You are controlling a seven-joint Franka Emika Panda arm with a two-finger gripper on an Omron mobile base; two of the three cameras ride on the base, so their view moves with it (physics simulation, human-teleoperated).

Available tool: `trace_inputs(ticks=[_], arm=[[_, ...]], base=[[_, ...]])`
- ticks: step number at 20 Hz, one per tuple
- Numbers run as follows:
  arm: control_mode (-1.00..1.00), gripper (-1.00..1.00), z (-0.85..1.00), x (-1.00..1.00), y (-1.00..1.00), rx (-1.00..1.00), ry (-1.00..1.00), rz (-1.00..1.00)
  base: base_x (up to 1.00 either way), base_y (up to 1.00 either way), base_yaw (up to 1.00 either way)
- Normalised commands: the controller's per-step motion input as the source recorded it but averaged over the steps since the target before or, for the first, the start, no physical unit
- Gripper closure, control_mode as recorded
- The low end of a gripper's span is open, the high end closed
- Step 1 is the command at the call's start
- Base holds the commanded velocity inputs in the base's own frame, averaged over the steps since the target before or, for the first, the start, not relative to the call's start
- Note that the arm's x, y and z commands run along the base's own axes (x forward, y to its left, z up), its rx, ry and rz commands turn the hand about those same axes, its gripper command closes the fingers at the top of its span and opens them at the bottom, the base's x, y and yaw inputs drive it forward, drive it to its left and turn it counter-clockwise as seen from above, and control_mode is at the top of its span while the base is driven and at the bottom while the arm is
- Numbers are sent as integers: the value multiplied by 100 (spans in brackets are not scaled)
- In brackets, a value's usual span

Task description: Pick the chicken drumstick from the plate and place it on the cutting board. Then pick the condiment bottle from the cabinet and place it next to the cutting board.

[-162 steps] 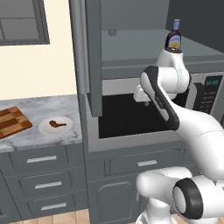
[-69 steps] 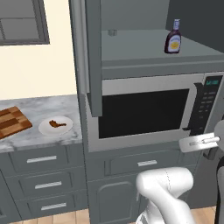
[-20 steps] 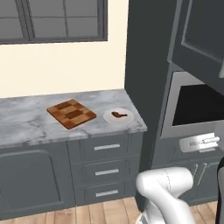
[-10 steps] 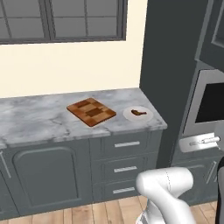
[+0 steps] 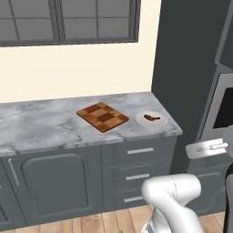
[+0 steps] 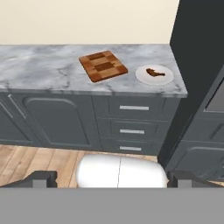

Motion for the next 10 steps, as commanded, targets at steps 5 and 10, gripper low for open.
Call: trace_inputs(ticks=[5,10], arm=[[100,-100,0,0,0,0,0,0],[100,-100,0,0,0,0,0,0]], base=[[50,14,0],[45,23,0]])
